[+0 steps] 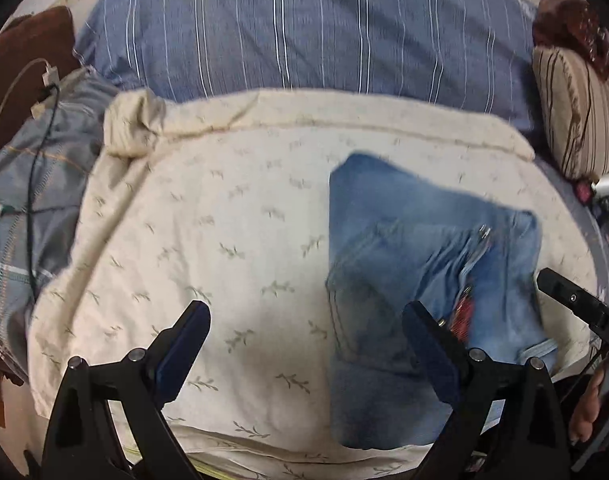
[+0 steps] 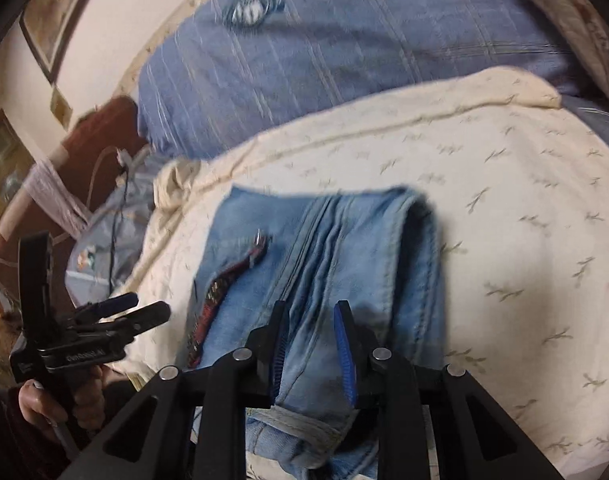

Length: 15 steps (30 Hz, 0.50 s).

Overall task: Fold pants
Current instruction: 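Push the folded jeans bundle along the sheet with the right gripper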

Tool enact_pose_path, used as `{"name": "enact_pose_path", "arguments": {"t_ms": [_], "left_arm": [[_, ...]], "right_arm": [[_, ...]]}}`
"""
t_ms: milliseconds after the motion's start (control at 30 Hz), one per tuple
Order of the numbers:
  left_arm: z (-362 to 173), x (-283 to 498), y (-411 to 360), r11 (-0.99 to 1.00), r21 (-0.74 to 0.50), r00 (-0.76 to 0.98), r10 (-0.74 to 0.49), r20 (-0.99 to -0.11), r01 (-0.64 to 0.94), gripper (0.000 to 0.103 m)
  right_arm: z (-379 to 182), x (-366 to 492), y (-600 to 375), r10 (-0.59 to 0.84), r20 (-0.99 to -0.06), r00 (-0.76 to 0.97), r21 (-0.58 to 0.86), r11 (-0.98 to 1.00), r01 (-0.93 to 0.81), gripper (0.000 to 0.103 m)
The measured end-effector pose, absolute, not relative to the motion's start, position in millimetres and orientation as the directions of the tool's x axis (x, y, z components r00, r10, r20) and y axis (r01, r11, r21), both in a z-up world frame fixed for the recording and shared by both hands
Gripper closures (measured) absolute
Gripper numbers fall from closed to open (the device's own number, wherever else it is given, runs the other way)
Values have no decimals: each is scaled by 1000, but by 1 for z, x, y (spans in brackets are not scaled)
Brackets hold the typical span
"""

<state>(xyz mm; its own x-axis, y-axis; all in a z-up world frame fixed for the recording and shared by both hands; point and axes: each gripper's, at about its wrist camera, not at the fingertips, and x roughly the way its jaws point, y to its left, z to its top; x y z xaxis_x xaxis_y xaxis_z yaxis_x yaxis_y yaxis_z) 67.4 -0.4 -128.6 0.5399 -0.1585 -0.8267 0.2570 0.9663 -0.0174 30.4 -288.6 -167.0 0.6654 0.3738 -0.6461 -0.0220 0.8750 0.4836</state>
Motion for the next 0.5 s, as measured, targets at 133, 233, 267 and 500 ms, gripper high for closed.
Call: {"name": "enact_pose_path", "arguments": {"t_ms": [133, 233, 267, 500], "left_arm": [[-114, 63, -2, 963, -25, 568, -180, -803, 269, 5], [-114, 64, -4, 962, -4, 580, -167, -797, 271, 5], [-116, 64, -6, 962, -1, 576, -164, -801, 273, 5], [-133, 68, -1, 960, 4, 540, -153, -828, 279, 5]], "right_arm": [[-159, 17, -317, 344, -592, 728, 535, 844, 36, 29], [-153, 10, -332, 340, -558, 757, 556, 830, 36, 29], [-154, 9, -337, 333, -564, 756, 557, 829, 50, 29], [-168, 10, -359, 346, -592, 728, 611, 782, 125, 29]]}}
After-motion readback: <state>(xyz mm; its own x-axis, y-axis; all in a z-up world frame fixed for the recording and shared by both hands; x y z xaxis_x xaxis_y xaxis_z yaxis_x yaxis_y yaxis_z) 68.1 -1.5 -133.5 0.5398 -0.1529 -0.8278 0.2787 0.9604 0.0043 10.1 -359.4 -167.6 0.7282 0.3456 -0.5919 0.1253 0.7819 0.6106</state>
